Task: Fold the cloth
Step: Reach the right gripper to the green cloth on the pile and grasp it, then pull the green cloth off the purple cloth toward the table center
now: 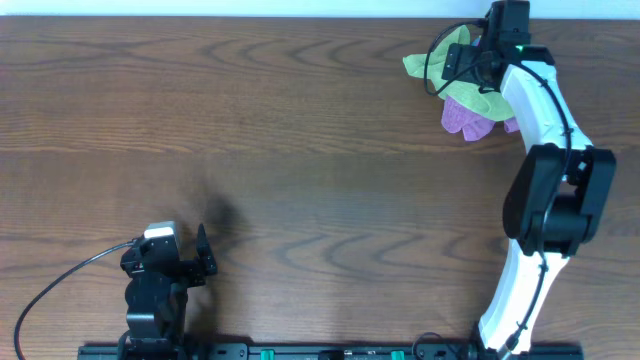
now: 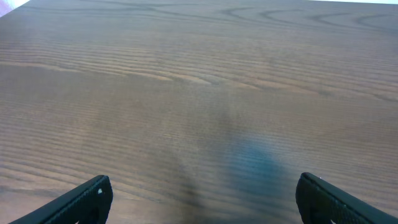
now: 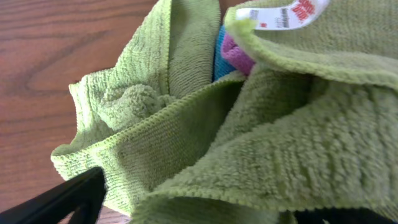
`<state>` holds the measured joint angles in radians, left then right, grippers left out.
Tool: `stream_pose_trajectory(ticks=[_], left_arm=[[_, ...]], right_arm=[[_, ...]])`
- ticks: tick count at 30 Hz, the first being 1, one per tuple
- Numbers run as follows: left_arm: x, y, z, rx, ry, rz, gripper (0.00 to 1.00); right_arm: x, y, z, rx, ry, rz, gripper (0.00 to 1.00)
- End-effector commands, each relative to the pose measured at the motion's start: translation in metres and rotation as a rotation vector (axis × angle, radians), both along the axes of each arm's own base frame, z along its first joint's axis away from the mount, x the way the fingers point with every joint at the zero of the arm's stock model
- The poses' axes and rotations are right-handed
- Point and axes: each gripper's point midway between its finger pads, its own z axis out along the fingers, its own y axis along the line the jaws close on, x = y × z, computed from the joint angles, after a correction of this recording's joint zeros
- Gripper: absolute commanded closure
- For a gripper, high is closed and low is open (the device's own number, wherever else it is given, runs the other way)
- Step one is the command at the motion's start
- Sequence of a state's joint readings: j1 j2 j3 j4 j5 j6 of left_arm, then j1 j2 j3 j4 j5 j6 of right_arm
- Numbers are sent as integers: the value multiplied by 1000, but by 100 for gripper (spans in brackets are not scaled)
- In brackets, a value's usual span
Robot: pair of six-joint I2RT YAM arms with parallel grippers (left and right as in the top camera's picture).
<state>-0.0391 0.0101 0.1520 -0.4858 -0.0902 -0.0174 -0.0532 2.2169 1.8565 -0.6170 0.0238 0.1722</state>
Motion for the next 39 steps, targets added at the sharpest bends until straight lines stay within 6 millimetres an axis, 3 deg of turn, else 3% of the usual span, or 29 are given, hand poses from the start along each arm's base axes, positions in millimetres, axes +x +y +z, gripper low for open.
stream_pose_trajectory(ticks=[1, 7, 10, 11, 17, 19, 22, 25, 30, 36, 39], left_arm=[[-2, 4, -8, 27, 22, 13, 4], [-2, 4, -8, 27, 22, 13, 4], [-2, 4, -8, 27, 22, 13, 5], [-2, 4, -8, 27, 22, 13, 4], [-2, 4, -8, 27, 22, 13, 5], [-2, 4, -8, 27, 22, 13, 5], [-2, 4, -8, 27, 22, 13, 4], [-2, 4, -8, 27, 22, 13, 5], [-2, 4, -8, 27, 22, 13, 4], [-2, 4, -8, 27, 22, 13, 5], [-2, 4, -8, 27, 22, 13, 5]], right_arm=[[0, -6, 41, -22, -64, -30, 13], [-12, -10, 33, -30, -7, -41, 56], [-12, -12, 35, -38, -10, -47, 92], [-13, -12, 36, -38, -10, -47, 99], [-14, -11, 53, -44, -37, -40, 99], [-16, -11, 70, -51, -67, -32, 99], [-27, -4, 116, -62, -135, -11, 99], [-48, 5, 152, -69, -162, 12, 99], [-85, 21, 184, -65, -149, 45, 99], [-138, 46, 203, -58, -81, 106, 99], [-158, 58, 200, -54, -26, 142, 99]])
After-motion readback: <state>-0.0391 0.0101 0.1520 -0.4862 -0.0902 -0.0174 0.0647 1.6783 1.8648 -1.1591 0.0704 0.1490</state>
